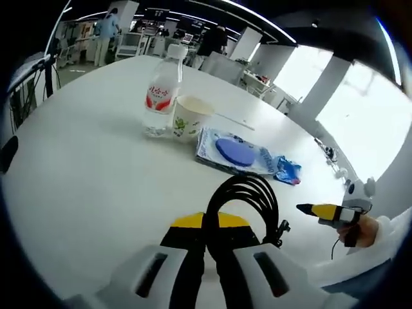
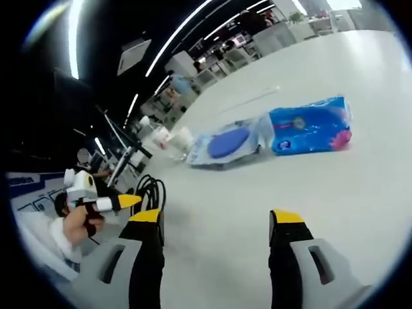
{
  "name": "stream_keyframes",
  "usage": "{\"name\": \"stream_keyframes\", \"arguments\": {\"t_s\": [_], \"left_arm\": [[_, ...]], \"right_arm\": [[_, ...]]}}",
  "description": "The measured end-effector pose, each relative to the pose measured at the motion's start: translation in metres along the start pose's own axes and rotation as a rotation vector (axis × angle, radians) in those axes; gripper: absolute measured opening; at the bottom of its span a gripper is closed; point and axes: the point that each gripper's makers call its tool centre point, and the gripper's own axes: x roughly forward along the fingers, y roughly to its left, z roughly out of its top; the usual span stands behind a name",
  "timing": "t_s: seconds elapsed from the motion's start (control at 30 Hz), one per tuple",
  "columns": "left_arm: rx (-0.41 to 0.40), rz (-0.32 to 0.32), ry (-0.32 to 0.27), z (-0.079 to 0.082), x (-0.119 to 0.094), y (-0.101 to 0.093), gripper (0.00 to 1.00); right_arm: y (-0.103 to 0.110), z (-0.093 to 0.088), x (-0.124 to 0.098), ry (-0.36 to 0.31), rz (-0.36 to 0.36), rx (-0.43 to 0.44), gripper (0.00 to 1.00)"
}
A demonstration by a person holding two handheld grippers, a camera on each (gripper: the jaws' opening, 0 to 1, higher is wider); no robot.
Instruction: Arrange the tabletop items into an orderly group along one side of the table until the central work area is clear of visible clutter.
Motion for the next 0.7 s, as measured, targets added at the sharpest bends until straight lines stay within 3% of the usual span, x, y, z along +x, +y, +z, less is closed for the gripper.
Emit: {"name": "stream_keyframes", "arguments": {"t_s": [0.2,0.47,0.57,0.7], "left_arm": [[0.006,-0.037,-0.006,-0.003,0.002,-0.022,0.01],[-0.006,-0.092,-0.029,-0.001,0.004,-0.05,0.01],[-0.01,-0.111,-0.038,0.0,0.004,-0.06,0.01],[-0.018,-0.13,-0.045,0.001,0.005,-0.07,0.01]], "right_arm": [[0.044,-0.004,0.01,0.022,0.165,0.112,0.71],[0.055,-0.018,0.012,0.06,0.208,0.166,0.71],[0.059,-0.018,0.008,0.063,0.227,0.199,0.65],[0.06,-0.016,0.005,0.055,0.238,0.216,0.49]]}}
